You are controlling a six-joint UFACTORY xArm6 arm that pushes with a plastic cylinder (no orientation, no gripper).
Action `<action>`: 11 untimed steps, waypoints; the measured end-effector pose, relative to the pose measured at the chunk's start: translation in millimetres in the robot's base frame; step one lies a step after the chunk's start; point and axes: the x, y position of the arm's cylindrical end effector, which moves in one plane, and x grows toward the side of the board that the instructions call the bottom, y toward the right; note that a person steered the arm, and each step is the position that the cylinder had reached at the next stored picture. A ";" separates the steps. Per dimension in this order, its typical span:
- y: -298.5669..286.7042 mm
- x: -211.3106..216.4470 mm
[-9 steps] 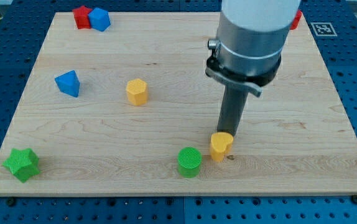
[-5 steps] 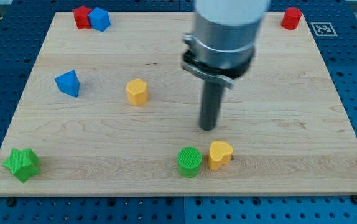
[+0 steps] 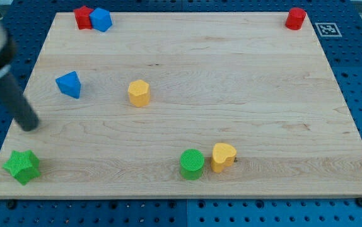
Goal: Move the green star to the left side of the green circle
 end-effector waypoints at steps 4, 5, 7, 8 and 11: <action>18.1 90.0; 72.1 92.9; 137.7 92.1; 183.6 92.1; 238.6 91.1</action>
